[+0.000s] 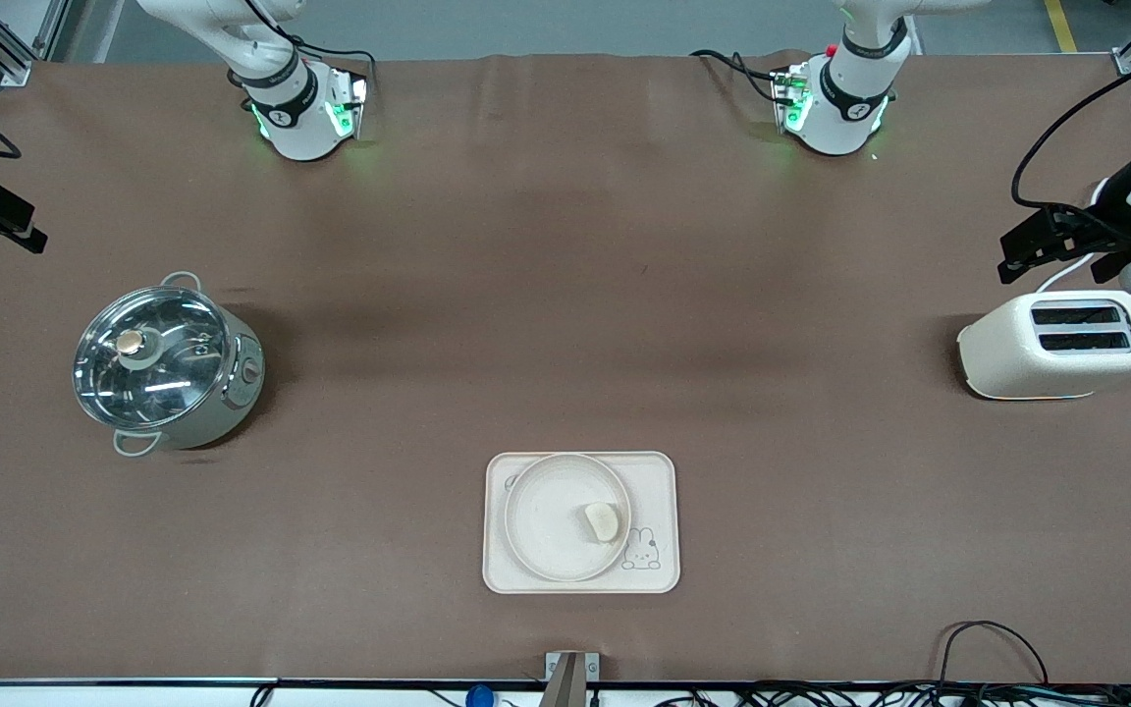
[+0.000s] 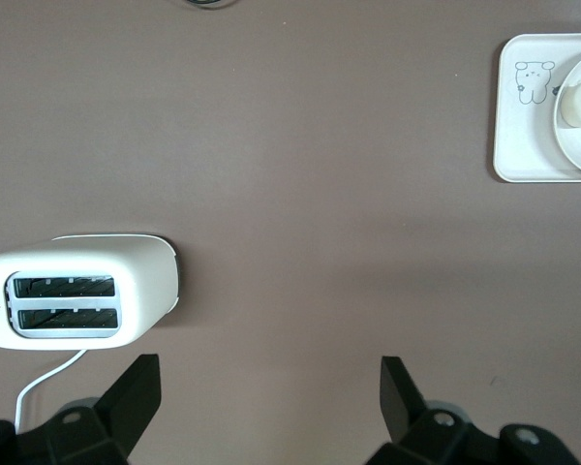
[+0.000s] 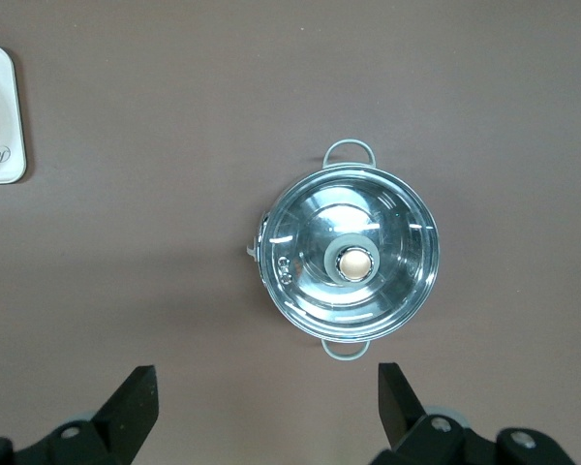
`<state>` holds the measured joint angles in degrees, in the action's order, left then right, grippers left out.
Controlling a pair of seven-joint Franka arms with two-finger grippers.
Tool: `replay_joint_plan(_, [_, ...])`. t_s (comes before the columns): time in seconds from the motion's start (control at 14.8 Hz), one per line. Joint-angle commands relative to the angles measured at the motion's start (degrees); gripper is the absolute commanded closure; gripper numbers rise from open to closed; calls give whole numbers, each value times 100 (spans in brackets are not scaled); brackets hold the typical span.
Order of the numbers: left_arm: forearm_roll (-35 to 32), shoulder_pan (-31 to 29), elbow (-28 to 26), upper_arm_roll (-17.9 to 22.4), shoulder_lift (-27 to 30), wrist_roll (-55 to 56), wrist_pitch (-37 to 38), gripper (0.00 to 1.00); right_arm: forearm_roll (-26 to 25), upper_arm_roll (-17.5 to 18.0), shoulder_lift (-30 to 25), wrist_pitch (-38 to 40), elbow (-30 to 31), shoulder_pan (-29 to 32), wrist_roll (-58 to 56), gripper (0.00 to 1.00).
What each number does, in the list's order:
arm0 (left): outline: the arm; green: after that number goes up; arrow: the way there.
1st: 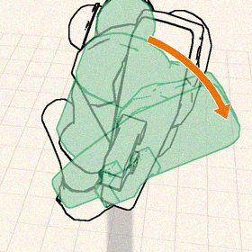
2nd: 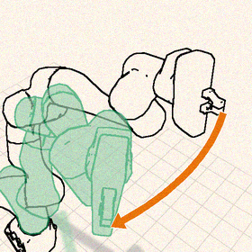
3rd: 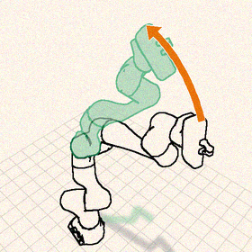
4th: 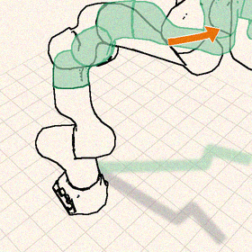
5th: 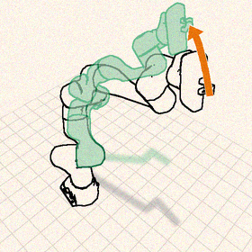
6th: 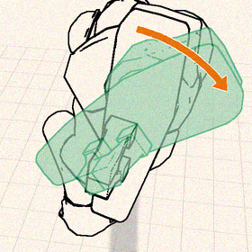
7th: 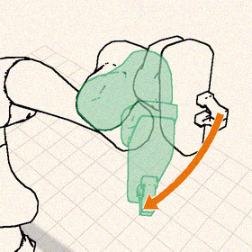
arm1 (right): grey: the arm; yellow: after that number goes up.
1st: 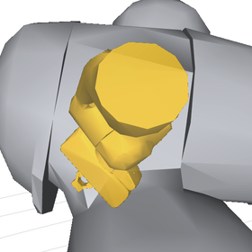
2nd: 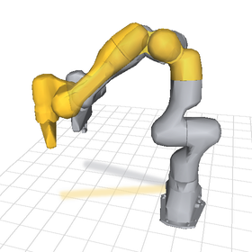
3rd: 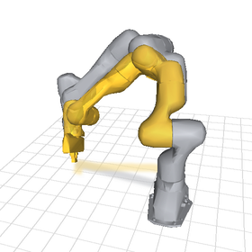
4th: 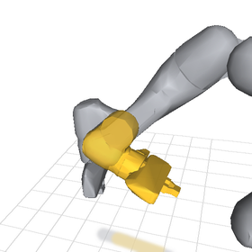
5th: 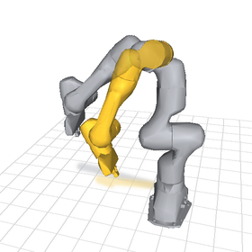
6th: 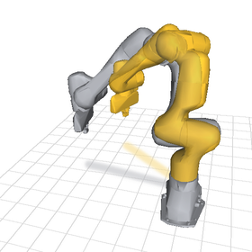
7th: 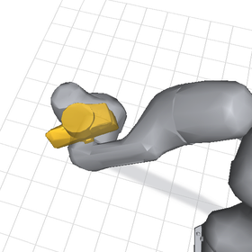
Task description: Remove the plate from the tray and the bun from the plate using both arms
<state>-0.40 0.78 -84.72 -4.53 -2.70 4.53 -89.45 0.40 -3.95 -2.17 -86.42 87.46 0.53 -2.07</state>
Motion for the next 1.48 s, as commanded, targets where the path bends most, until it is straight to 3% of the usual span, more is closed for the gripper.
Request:
replay_joint_plan(0.0, [-4,10,105,22,-38,-66,-2,0,-58,87,-47,38,25,44,-21,0])
replay_joint_plan(0.47, [-4,45,166,22,-29,40,15,0,21,96,49,161,-63,-184,-66,0])
replay_joint_plan(0.74, [-4,36,158,5,-29,40,15,0,591,96,339,-268,-45,-438,13,0])
replay_joint_plan(1.08, [-4,27,158,-4,-29,40,33,0,1557,96,1471,-1734,25,-878,144,0])
replay_joint_plan(1.28, [5,36,158,-4,-29,40,42,0,2112,96,2270,-2850,-27,-1316,1091,0])
replay_joint_plan(1.42, [-4,27,149,4,-29,40,42,0,2166,96,2894,-3449,-271,-1668,1759,0])
